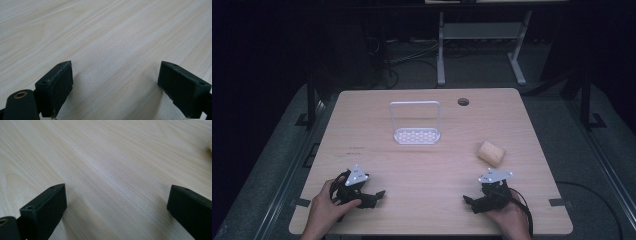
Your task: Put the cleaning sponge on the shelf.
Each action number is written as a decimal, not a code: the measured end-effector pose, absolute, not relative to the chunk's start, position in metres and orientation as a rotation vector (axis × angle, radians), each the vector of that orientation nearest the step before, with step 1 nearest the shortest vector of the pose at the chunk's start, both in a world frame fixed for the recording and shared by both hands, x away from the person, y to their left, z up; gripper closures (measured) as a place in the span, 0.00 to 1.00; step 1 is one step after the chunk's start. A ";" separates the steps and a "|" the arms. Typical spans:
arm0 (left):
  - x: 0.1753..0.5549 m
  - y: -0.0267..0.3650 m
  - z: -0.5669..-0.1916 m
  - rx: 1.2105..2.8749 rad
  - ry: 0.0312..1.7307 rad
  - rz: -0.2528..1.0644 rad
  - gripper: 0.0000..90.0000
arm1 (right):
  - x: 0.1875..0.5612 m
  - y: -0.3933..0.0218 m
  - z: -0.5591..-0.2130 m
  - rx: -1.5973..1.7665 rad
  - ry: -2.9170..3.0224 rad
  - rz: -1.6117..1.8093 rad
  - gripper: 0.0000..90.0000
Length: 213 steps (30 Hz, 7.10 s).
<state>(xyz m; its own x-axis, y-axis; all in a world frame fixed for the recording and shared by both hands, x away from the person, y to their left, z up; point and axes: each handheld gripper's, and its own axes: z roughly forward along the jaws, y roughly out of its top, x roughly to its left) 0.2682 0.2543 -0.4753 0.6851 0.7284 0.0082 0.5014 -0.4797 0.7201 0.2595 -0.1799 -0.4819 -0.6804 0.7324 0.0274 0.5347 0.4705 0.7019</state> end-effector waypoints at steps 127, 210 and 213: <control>0.268 0.254 -0.475 2.182 0.944 0.411 0.13 | 0.291 -0.280 -0.434 1.187 2.329 0.998 0.07; 0.268 0.254 -0.475 2.185 0.943 0.410 0.13 | 0.370 -0.239 -0.451 1.152 2.456 0.852 0.29; 0.268 0.254 -0.475 2.185 0.942 0.411 0.13 | 0.369 -0.240 -0.451 1.156 2.452 0.847 0.32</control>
